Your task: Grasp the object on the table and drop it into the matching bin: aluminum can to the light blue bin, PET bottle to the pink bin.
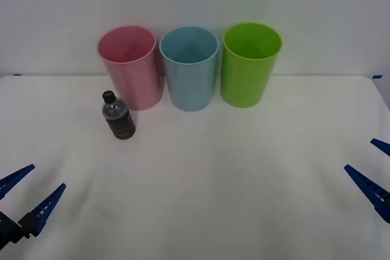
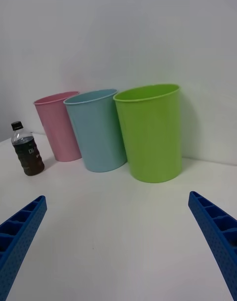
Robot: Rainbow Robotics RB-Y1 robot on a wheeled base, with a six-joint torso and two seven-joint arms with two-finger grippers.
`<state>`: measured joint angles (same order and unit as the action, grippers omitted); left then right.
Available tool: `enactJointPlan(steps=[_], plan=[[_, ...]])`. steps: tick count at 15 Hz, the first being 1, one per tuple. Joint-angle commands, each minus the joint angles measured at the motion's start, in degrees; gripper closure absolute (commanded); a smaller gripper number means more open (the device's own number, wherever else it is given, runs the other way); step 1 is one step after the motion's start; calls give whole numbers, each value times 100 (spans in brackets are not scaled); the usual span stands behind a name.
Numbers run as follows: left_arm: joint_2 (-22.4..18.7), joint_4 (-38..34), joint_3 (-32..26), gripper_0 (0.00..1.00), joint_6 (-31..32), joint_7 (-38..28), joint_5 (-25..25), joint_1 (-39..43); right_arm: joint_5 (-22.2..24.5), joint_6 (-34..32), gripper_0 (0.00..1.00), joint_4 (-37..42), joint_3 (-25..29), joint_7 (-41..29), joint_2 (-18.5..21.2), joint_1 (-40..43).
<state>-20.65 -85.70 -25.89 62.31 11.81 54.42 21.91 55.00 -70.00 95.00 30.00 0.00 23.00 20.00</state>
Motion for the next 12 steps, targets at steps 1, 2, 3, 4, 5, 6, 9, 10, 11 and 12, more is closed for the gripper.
enactJointPlan(steps=[1,2,3,4,5,6,9,10,11,12], plan=[[0,0,233,0,-316,24,-28,-125,0,0,0,0,0,0,0,0],[8,0,356,0,-430,24,-28,-195,0,0,0,0,0,0,0,0],[8,0,497,0,-571,41,-20,-283,0,0,0,0,0,0,0,0],[0,0,611,0,-694,59,-20,-354,0,0,0,0,0,0,0,0],[8,18,717,0,-808,68,-20,-442,0,0,0,0,0,0,0,0],[0,27,787,0,-905,76,-11,-512,0,0,0,0,0,0,0,0],[8,238,945,0,-1177,94,95,-837,0,0,0,0,0,0,0,0],[8,440,971,0,-1177,120,95,-1013,0,0,0,0,0,0,0,0],[0,633,980,0,-1177,155,200,-1197,0,0,0,0,0,0,0,0],[8,774,954,0,-1177,164,306,-1364,0,0,0,0,0,0,0,0]])
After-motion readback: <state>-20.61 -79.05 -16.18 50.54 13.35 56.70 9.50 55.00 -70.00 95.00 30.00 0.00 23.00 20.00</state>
